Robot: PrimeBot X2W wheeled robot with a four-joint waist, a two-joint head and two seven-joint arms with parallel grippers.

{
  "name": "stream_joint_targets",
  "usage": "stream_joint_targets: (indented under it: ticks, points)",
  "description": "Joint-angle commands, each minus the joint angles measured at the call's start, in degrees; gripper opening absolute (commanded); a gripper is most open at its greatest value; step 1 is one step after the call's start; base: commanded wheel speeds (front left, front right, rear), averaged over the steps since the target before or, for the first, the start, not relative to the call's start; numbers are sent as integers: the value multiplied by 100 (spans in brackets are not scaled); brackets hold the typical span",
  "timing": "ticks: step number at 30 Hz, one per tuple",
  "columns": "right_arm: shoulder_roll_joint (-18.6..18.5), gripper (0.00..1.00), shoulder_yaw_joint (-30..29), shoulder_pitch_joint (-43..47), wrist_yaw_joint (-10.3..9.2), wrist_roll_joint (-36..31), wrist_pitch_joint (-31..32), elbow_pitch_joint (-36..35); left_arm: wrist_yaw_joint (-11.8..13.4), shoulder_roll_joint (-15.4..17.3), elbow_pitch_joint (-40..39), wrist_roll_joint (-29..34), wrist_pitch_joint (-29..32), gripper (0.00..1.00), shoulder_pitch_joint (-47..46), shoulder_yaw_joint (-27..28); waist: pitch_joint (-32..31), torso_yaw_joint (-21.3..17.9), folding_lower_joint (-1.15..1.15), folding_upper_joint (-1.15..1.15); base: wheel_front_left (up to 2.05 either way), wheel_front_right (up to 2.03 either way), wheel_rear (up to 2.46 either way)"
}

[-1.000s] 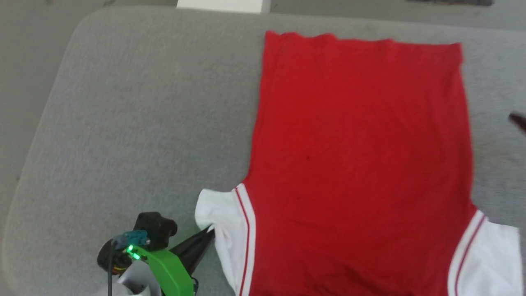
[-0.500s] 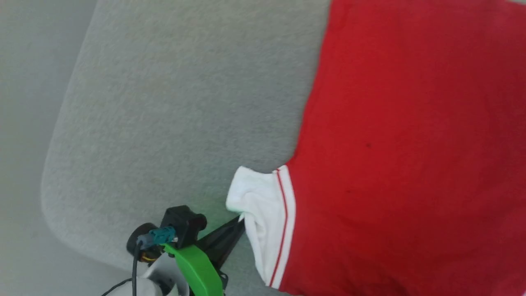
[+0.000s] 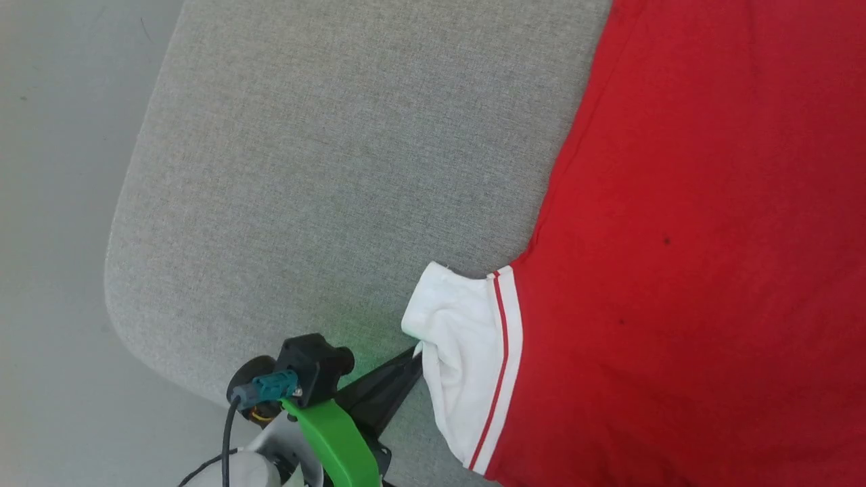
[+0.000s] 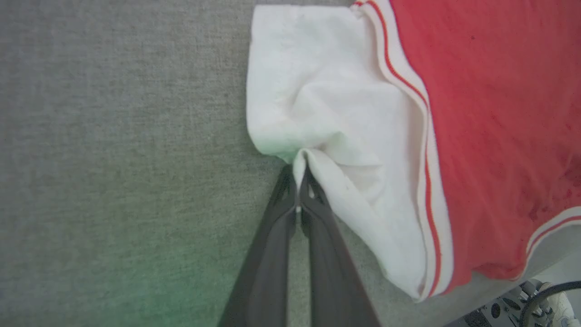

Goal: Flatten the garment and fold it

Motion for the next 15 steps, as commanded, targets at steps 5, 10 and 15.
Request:
stream_joint_targets:
  ticks: [5,10,15]
  points:
    - [116,0,109,419,-9,126,-165,296,-27,19,184,13,24,0,-114,-40,-238,-175,0,0,0,0,0]
    - [335,0,296,736,-9,217,-432,458,45,116,289,-29,78,0,-101,12,-797,-608,0,0,0,0,0]
    - [355,0,456,1265,-9,409,-560,464,121,249,332,-145,81,0,63,68,-1370,-1027,0,0,0,0,0]
